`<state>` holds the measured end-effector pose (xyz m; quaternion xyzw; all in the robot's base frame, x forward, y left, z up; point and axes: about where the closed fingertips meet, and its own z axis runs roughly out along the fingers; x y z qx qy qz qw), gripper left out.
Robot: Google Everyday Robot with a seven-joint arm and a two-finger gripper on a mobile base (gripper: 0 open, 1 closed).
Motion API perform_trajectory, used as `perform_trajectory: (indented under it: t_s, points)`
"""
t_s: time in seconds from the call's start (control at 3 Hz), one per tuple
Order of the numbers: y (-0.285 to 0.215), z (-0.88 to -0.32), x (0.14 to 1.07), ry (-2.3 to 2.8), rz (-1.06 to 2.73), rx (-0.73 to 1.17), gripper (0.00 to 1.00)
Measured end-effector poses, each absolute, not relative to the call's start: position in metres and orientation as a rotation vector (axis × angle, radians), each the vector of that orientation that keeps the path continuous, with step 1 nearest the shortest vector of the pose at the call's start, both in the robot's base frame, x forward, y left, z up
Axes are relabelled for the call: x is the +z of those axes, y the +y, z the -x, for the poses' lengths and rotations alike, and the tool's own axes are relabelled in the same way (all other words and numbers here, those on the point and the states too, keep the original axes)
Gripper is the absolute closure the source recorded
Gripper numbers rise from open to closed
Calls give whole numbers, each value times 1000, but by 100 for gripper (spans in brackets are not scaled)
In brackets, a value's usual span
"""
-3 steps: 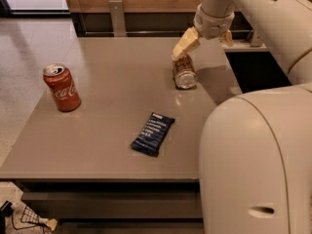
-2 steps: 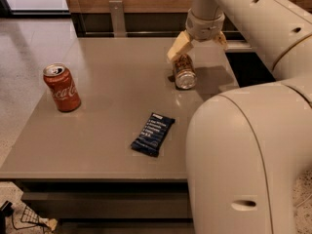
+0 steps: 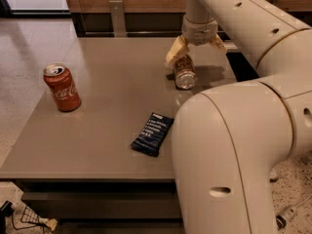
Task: Place orange can upright
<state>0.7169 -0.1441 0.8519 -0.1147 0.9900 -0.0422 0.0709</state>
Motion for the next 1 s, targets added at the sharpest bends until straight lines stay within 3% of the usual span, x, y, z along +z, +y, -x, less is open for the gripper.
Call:
perform_trajectory:
  t_s: [1.0]
  points:
    - [-135,-709,839,3045,312,-103,0]
